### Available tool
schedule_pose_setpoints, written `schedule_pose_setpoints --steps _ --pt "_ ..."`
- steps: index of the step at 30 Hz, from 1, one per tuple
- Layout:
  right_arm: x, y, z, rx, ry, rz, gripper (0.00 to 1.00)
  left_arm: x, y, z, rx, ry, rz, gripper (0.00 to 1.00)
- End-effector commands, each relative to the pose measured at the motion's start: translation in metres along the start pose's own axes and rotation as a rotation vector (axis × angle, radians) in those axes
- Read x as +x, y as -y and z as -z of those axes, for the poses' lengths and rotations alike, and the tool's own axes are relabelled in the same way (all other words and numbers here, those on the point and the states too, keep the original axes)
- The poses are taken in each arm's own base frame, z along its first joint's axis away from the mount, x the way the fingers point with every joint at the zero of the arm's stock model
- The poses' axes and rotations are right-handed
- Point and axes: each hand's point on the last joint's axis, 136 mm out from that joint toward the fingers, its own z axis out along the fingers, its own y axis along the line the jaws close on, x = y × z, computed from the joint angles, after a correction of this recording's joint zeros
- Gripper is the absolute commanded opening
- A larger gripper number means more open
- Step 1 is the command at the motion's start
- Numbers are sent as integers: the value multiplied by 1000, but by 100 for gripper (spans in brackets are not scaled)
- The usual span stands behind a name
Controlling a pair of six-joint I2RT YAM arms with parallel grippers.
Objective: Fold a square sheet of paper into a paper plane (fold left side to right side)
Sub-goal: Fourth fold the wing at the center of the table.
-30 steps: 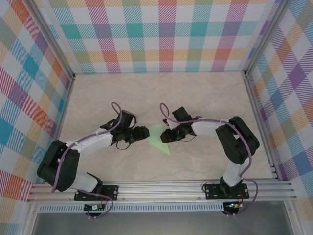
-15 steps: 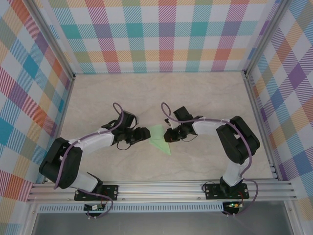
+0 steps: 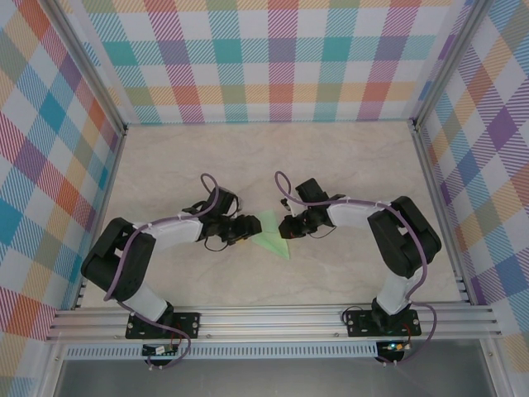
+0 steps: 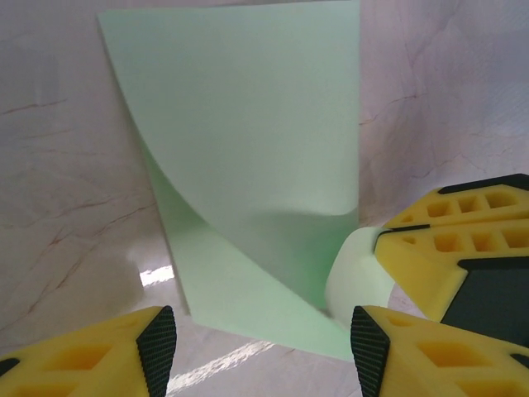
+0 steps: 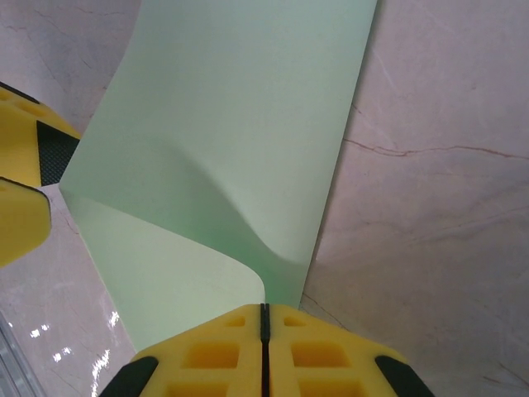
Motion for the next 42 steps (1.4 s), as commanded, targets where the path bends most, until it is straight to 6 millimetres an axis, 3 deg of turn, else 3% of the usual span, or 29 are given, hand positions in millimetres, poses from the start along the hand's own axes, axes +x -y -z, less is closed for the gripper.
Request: schedule_pose_setpoints --steps 1,6,10,13,15,22,29,36,42 --pt "-2 -8 7 -33 12 26 8 -7 19 -4 51 10 -7 60" --pt "-2 -8 6 -38 10 26 8 -10 24 -12 54 3 -3 55" --pt "-2 -9 7 -40 13 29 9 -10 25 -18 43 -7 -2 38" --pt "-3 -9 11 -32 29 36 16 -9 25 -20 38 -10 3 28" --pt "-6 -10 17 -17 58 46 25 -8 26 -20 35 -8 3 24" --pt "-7 -7 48 77 164 81 52 -7 29 -18 32 0 2 23" --pt "17 -18 69 161 219 167 60 -9 33 -15 36 13 4 25" --pt "41 -48 52 247 261 345 63 -15 40 -10 43 33 11 26" --pt "41 -54 24 333 230 438 63 -20 46 -9 46 43 24 26"
